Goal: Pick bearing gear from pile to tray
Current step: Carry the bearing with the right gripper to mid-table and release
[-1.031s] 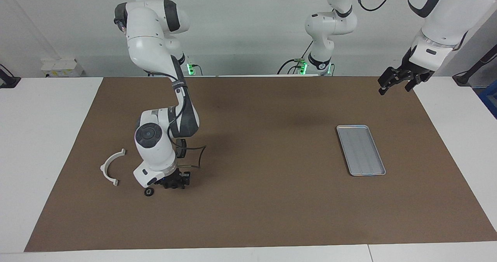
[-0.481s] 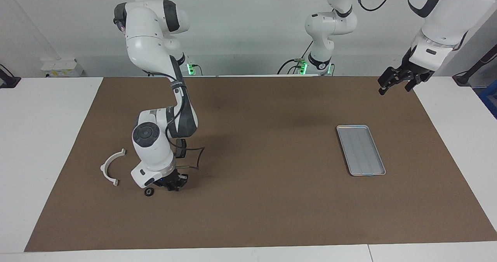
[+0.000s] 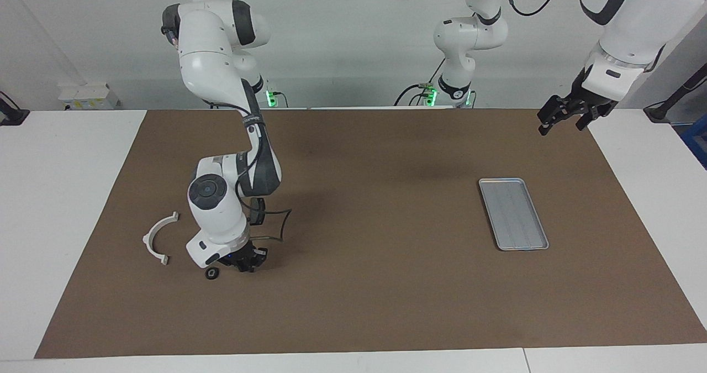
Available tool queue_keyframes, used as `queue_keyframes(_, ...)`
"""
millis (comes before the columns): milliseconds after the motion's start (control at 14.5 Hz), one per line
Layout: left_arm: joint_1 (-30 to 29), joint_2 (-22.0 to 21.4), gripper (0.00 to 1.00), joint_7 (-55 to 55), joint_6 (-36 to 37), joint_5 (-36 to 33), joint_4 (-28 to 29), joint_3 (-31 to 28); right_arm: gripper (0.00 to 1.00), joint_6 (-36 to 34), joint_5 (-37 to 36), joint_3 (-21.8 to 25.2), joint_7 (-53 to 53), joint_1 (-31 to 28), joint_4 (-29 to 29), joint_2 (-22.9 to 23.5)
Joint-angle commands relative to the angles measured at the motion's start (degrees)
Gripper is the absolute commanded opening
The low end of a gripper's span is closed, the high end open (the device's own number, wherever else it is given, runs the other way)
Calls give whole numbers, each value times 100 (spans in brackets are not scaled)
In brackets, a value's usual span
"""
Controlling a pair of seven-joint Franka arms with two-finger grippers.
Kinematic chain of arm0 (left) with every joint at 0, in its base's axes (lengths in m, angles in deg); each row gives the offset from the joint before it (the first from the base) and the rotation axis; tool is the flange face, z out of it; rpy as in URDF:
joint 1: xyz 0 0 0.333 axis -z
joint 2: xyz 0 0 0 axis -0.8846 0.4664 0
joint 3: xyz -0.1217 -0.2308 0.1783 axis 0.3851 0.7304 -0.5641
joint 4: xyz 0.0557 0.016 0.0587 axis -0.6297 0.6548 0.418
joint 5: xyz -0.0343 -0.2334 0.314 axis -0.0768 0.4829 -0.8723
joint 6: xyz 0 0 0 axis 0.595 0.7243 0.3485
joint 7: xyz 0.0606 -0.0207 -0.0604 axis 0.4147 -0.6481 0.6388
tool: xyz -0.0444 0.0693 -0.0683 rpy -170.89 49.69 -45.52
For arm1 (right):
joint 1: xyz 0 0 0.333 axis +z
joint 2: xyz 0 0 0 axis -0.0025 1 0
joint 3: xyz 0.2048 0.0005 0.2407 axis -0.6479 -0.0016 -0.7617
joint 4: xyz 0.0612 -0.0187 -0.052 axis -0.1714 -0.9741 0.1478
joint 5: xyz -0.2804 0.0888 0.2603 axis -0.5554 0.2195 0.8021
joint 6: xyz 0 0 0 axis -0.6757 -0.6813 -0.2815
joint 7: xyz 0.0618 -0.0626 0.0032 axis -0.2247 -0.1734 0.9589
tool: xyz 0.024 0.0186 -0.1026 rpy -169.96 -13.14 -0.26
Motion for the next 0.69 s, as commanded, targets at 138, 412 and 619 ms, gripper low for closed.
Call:
queue_keyframes(138,7,-73,100,61,51,-2,86,2,0,-1554,-71,-42,197,-61,754,-284)
queue_keyframes(412,15,-73,100,61,51,-2,86,2,0,-2768,-10,-199,137,289,807,-1162)
queue_keyframes(619,7,-73,100,61,51,-2,86,2,0,-3481,121,-559,-1694,825,1271,-1349)
